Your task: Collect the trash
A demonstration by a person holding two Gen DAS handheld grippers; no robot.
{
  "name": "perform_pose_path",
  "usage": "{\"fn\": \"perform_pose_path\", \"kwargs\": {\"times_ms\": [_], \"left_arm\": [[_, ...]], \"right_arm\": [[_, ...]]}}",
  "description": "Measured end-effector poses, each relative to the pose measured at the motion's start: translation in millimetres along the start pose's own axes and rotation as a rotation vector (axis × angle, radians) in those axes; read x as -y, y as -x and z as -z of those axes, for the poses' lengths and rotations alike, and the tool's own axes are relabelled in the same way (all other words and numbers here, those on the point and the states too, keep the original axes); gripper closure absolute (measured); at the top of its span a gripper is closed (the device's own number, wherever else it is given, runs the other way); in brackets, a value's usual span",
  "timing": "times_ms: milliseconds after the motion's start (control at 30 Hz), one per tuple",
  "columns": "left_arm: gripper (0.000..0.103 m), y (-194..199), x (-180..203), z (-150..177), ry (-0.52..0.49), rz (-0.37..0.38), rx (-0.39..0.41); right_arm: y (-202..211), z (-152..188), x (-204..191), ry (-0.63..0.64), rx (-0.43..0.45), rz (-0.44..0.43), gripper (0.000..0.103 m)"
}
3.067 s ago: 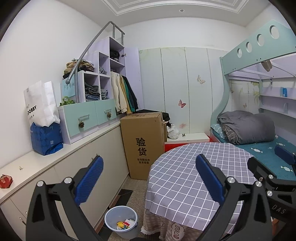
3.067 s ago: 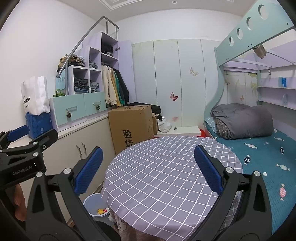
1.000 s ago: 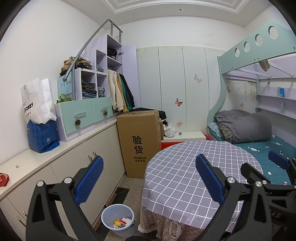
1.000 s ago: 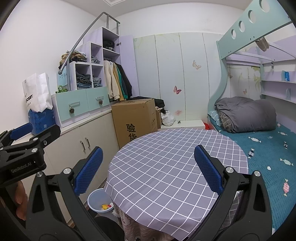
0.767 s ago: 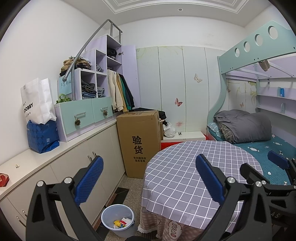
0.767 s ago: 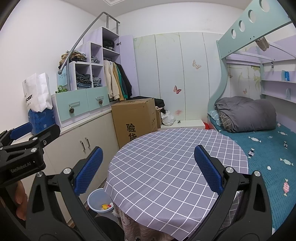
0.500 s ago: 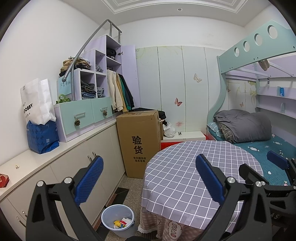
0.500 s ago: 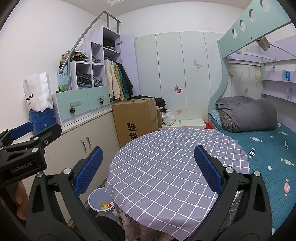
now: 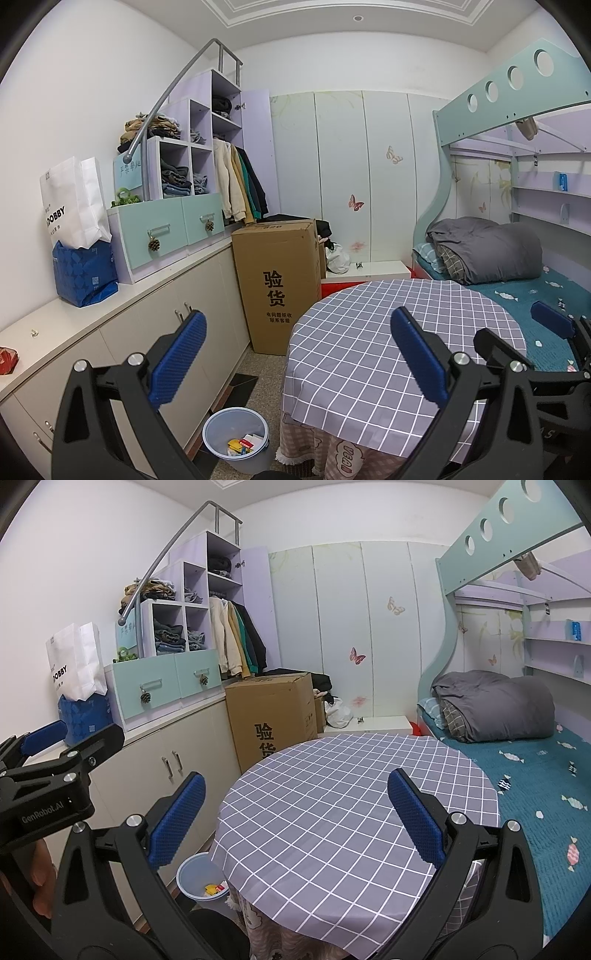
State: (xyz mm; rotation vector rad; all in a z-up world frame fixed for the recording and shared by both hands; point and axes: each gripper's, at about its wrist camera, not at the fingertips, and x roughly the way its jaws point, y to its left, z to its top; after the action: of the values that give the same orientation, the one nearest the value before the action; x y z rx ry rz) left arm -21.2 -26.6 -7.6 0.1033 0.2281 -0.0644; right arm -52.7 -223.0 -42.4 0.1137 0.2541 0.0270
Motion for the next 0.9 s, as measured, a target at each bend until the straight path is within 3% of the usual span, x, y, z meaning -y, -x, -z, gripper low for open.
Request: {"fn": "perform_pose_path", "kwargs": {"times_ms": [900], "left_arm": [[0.005, -1.3, -3.0, 4.5, -0.002, 0.005, -0.008]], "right_arm": [[-2.6, 4.5, 5.1, -0.003, -0.016, -0.011, 0.006]]}}
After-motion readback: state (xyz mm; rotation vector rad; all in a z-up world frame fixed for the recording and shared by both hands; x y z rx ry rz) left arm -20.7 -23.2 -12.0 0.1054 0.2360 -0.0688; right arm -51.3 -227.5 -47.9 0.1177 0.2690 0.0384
